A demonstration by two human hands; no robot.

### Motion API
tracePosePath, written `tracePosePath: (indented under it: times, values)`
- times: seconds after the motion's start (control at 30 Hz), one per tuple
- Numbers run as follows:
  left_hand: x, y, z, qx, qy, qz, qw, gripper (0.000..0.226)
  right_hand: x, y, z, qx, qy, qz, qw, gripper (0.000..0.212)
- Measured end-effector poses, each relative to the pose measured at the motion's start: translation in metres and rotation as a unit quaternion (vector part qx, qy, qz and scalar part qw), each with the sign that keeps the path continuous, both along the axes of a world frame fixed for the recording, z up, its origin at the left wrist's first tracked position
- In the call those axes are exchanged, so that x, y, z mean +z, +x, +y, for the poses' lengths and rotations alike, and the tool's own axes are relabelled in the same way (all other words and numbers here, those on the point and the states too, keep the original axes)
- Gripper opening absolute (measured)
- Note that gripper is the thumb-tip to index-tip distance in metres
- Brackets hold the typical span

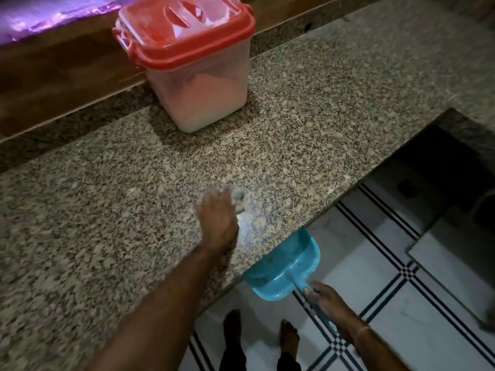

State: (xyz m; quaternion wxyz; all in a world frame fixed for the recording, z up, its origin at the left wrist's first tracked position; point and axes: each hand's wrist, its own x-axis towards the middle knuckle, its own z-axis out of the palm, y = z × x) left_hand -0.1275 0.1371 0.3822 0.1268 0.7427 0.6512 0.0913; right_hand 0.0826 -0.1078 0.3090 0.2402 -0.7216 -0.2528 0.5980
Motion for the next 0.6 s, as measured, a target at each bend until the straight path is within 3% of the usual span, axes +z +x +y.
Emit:
tracePosePath:
  times: [0.07,0.1,0.17,0.23,0.3,0.37,0.43,0.5,0.6]
  values:
    - [0.005,0.007,0.003,-0.061,0.013,-0.047,0.997,0.034,0.002,-0.008,0.001,-0.01,0.001,0.01,1.0,0.026]
    - [0.009,-0.001,0.014,-0.037,0.031,-0.077,0.996,0.032,0.004,-0.009,0.001,-0.015,0.003,0.01,1.0,0.025]
    - [0.018,-0.03,0.042,0.071,0.056,-0.11,0.99,0.033,0.006,-0.011,0.002,-0.032,0.008,0.009,0.999,0.024]
    - [0.016,-0.072,0.076,0.181,0.042,-0.07,0.98,0.051,0.004,-0.011,-0.001,-0.044,0.008,0.007,0.999,0.024]
    - [0.011,-0.108,0.113,0.28,-0.014,-0.052,0.959,0.062,0.0,-0.013,-0.005,-0.055,0.008,0.001,0.998,0.025]
    - [0.006,-0.115,0.138,0.329,-0.059,-0.046,0.941,0.057,-0.005,-0.016,-0.007,-0.068,0.011,-0.006,0.998,0.027]
    - [-0.001,-0.092,0.136,0.255,-0.051,-0.018,0.966,0.051,-0.008,-0.019,-0.007,-0.082,0.006,-0.003,0.997,0.028]
    - [-0.002,-0.054,0.106,0.091,-0.02,-0.051,0.994,0.04,-0.009,-0.024,-0.006,-0.092,-0.001,-0.001,0.996,0.027]
    - [0.007,-0.013,0.058,-0.169,0.0,-0.079,0.982,0.031,-0.007,-0.033,-0.002,-0.09,-0.011,0.0,0.996,0.027]
